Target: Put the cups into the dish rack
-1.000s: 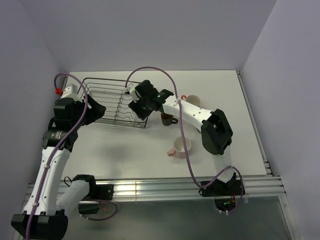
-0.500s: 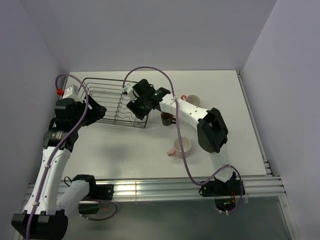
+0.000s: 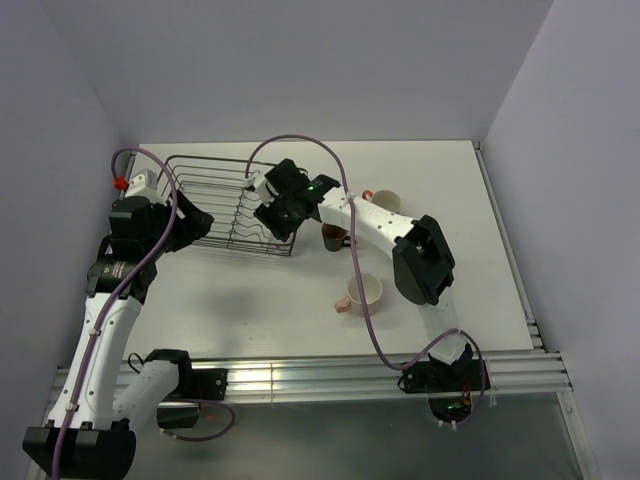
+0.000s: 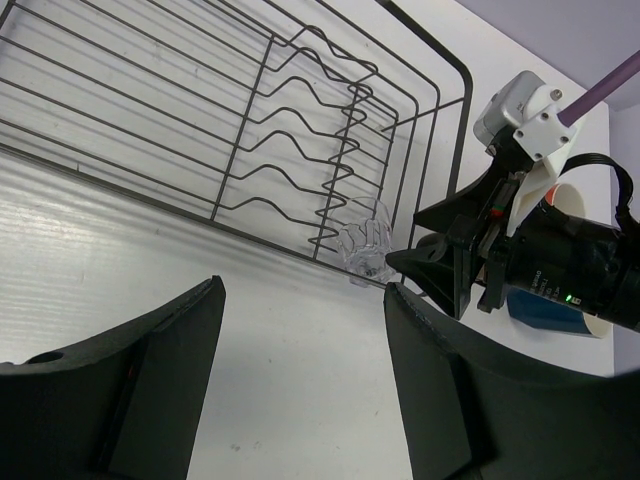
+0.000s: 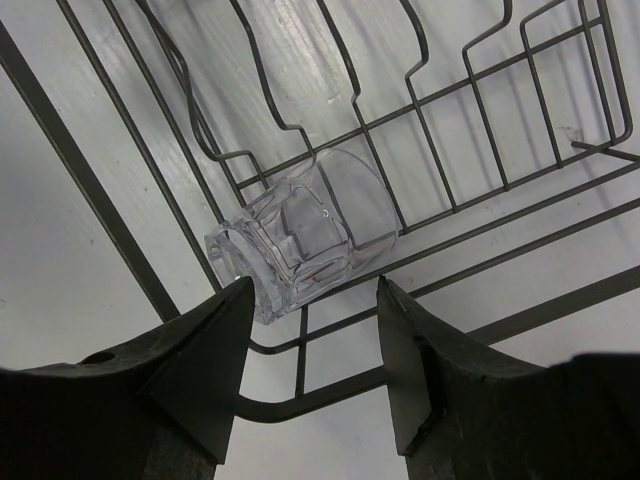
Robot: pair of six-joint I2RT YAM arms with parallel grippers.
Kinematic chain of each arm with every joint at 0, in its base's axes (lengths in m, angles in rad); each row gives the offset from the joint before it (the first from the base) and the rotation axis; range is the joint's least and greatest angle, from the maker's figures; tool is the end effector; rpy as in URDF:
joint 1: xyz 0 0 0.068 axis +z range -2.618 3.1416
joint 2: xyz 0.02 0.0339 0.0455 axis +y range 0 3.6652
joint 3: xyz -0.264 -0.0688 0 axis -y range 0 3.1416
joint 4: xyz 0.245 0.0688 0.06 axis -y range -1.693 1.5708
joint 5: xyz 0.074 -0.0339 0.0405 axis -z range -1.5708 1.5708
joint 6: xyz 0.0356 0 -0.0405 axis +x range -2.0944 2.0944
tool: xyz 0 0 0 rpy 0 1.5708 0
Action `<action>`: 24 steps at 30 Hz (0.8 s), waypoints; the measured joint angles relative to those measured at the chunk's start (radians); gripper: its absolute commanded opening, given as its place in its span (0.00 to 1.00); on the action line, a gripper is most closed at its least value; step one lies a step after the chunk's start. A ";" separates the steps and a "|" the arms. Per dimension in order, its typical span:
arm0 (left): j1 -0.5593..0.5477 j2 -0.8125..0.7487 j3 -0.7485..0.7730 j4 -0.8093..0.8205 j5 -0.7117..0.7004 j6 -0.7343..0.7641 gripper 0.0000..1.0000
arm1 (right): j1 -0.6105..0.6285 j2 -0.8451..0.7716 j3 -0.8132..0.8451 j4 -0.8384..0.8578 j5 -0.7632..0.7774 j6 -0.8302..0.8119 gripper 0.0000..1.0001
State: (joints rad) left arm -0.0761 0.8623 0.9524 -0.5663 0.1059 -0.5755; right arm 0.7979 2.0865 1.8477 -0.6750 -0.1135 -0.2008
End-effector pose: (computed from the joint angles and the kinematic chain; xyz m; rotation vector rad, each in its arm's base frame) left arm 0.1832 -0.0177 0.3456 -0.4494 2.0345 -0.5107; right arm 0.3247 0.3387 0.2569 -1.2488 2.1876 0.3892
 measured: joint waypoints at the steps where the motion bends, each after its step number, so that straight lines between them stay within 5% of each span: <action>1: 0.000 0.001 0.000 0.000 0.001 0.001 0.72 | 0.000 0.000 0.000 0.000 0.000 0.000 0.60; 24: 0.000 0.006 0.000 0.000 0.002 0.011 0.71 | 0.000 0.056 0.053 -0.021 0.024 0.002 0.60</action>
State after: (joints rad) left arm -0.0761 0.8684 0.9520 -0.5659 0.1078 -0.5640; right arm 0.7979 2.1426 1.9003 -0.6964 -0.0891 -0.1993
